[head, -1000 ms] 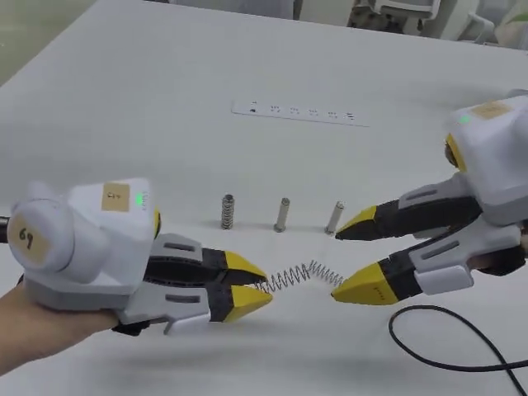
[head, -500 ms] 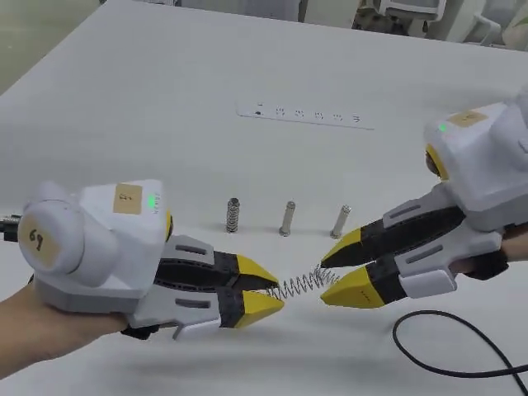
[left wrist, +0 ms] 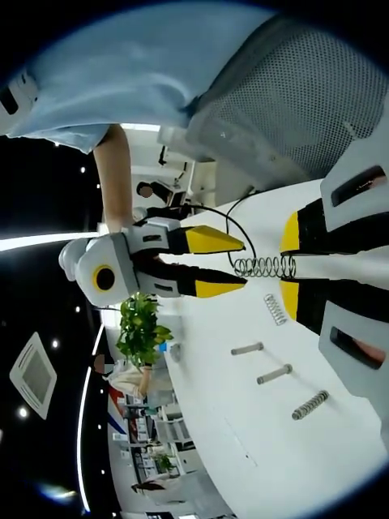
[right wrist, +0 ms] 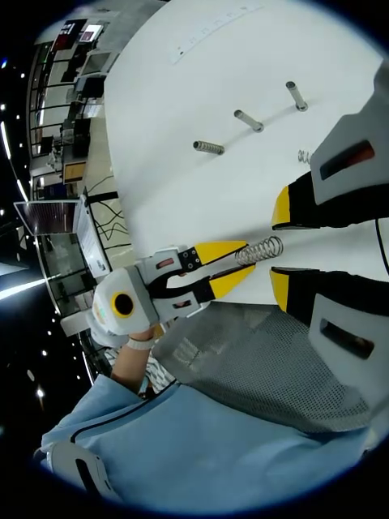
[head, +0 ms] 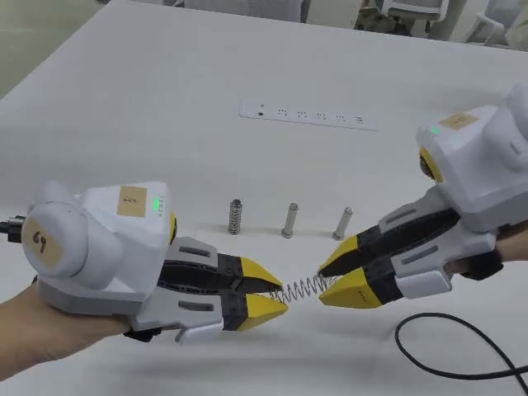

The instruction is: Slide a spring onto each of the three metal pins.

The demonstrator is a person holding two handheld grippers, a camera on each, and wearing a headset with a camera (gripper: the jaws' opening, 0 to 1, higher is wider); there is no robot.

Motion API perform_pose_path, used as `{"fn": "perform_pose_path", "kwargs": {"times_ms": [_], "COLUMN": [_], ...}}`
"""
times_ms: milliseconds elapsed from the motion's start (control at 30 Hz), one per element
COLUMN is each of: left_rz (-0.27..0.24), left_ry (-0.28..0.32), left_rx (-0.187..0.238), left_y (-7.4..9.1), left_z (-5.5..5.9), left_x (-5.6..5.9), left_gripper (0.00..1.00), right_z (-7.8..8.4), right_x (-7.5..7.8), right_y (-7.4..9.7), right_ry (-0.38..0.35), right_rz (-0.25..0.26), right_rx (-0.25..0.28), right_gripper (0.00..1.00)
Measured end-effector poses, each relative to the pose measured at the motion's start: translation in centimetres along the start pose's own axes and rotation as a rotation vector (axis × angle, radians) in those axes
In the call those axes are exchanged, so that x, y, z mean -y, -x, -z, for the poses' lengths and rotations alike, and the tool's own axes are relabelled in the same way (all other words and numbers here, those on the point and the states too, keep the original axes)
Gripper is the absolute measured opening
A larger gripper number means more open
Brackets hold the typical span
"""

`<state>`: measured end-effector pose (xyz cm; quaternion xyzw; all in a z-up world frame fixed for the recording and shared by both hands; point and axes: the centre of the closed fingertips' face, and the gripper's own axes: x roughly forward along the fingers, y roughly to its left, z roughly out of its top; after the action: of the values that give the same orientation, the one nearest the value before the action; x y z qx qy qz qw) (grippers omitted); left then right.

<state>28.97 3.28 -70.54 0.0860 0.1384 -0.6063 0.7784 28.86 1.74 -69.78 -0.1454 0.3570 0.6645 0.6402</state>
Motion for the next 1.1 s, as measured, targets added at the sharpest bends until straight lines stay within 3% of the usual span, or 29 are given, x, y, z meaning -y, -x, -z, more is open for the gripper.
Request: {"fn": "perform_pose_path", "kwargs": {"times_ms": [333,767,1100], "left_rz": [0.007,0.014,0.012], "left_ry": [-0.004,-0.001,-0.007], "left_rx": [-0.004,-0.010,-0.013], "left_y": [-0.1,-0.3,-0.5], "left_z": [0.1,0.1,0.0], "left_x": [0.0,-0.1,-0.3], "left_gripper": [0.02,0.02,0.02], "right_z": [0.3,0.2,-0.9], "right_x": [0.0,0.1,0.2], "right_y": [-0.1,0.0,0.4], "right_ry": [0.003,0.013,0.050], "right_rz": [-0.004,-0.001,0.027], "right_rx": [-0.006,-0.016,-0.033], "right_gripper": [0.09,0.09,0.08]}}
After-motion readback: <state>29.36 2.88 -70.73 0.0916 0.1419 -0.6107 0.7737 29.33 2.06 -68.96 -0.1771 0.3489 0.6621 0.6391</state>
